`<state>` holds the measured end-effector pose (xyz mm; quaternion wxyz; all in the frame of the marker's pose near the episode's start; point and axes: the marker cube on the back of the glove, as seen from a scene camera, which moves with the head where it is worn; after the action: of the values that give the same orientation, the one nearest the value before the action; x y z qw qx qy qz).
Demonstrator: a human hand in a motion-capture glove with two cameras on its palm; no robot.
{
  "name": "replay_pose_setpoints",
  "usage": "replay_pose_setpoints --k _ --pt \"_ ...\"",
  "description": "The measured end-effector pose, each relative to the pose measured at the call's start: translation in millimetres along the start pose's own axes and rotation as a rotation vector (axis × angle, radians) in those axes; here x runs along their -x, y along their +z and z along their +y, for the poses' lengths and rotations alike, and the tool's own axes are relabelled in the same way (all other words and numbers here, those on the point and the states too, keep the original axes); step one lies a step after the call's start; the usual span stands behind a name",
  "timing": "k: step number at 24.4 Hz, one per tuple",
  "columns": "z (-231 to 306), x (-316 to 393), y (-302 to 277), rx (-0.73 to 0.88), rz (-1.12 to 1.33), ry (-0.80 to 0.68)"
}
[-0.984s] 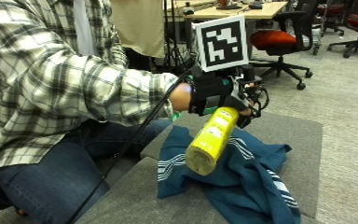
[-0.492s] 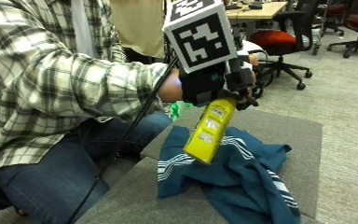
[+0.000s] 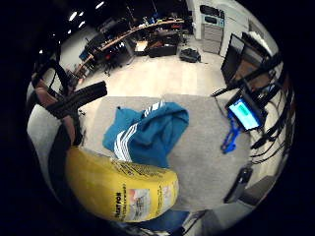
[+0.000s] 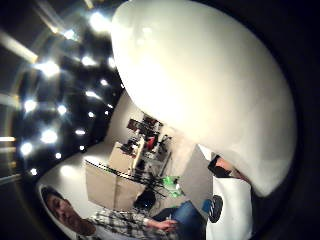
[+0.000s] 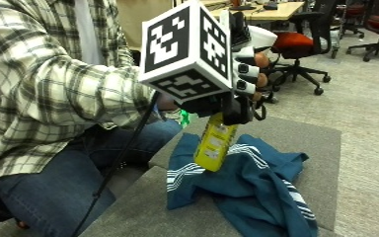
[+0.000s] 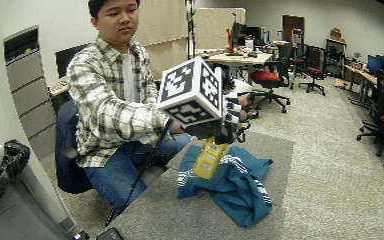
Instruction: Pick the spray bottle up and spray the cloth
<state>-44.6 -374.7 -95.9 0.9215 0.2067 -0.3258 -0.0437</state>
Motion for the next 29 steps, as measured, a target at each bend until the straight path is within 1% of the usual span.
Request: replay_pose_setpoints --k 7,14,22,29 --pt "3 -9 -12 -0.125 -0.181 0.062" --pt "10 -14 -21 -0.215 -0.276 0.062" --pt "14 5 -18 -0.219 -0.305 0.013" --pt "18 48 16 -0.182 -0.367 -0.056"
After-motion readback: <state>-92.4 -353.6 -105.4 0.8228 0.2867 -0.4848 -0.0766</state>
